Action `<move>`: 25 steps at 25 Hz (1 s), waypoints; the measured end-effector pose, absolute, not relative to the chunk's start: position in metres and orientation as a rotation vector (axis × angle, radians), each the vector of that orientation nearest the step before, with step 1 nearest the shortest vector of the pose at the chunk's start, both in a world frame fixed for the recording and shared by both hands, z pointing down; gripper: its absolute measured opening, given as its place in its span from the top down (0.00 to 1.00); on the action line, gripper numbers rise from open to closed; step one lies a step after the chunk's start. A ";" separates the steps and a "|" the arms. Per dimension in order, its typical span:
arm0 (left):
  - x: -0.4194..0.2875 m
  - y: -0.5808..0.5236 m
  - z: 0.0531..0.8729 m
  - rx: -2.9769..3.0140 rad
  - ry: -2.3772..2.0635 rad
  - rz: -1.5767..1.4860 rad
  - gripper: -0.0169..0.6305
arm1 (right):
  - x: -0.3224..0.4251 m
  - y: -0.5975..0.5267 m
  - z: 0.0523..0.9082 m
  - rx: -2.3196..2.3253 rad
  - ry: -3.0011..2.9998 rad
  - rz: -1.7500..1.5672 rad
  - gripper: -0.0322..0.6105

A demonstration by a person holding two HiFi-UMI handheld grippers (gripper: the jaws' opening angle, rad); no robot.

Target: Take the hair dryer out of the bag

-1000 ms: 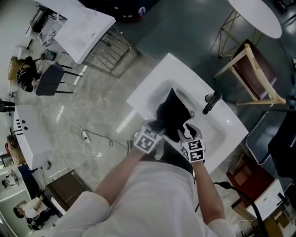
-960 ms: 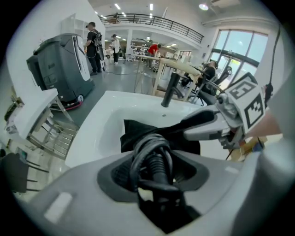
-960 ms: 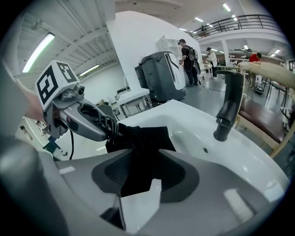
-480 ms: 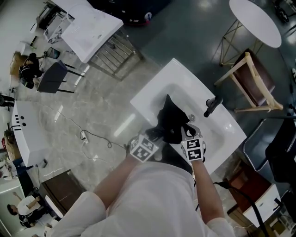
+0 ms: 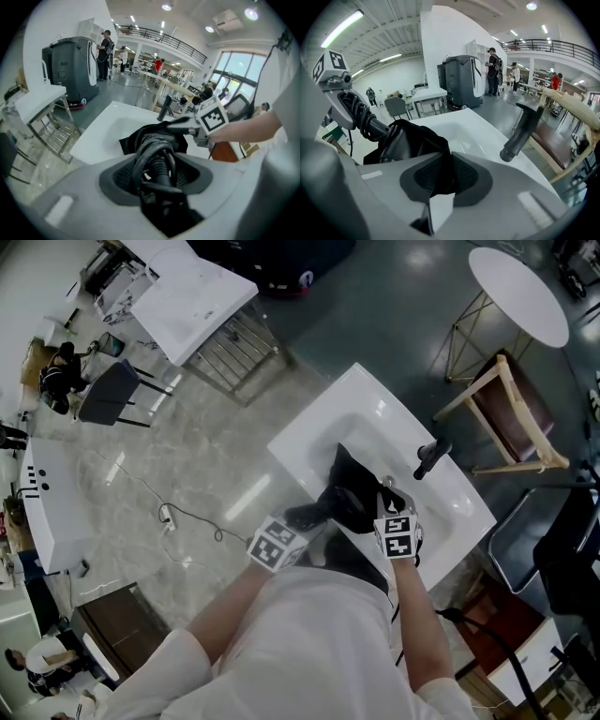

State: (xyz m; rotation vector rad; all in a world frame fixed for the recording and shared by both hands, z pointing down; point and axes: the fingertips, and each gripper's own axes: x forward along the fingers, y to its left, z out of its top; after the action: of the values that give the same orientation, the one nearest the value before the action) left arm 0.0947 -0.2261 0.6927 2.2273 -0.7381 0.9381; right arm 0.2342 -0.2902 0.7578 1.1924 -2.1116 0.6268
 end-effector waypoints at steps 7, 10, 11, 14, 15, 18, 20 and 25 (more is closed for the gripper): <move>0.085 -0.216 0.682 2.226 -0.718 0.835 0.65 | 0.243 -0.291 0.759 1.227 -2.094 0.648 0.86; 0.079 -0.214 0.671 2.208 -0.742 0.746 0.65 | 0.246 -0.287 0.757 1.238 -2.080 0.664 0.86; 0.077 -0.215 0.666 2.202 -0.755 0.718 0.65 | 0.246 -0.285 0.756 1.238 -2.078 0.669 0.86; 0.069 -0.221 0.654 2.204 -0.800 0.668 0.65 | 0.244 -0.277 0.756 1.232 -2.079 0.685 0.85; 0.066 -0.224 0.651 2.208 -0.814 0.660 0.65 | 0.243 -0.275 0.755 1.225 -2.083 0.691 0.85; 0.061 -0.235 0.643 2.219 -0.849 0.628 0.65 | 0.238 -0.267 0.752 1.193 -2.107 0.712 0.85; 0.056 -0.241 0.638 2.230 -0.860 0.601 0.65 | 0.232 -0.260 0.749 1.176 -2.134 0.742 0.84; 0.048 -0.255 0.624 2.260 -0.855 0.530 0.65 | 0.221 -0.245 0.735 1.213 -2.187 0.840 0.75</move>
State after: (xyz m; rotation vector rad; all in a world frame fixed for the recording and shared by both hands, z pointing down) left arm 0.0477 -0.2554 0.6241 2.2596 -0.8548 0.5304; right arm 0.2211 -0.2453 0.7346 1.2132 -2.1869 0.8400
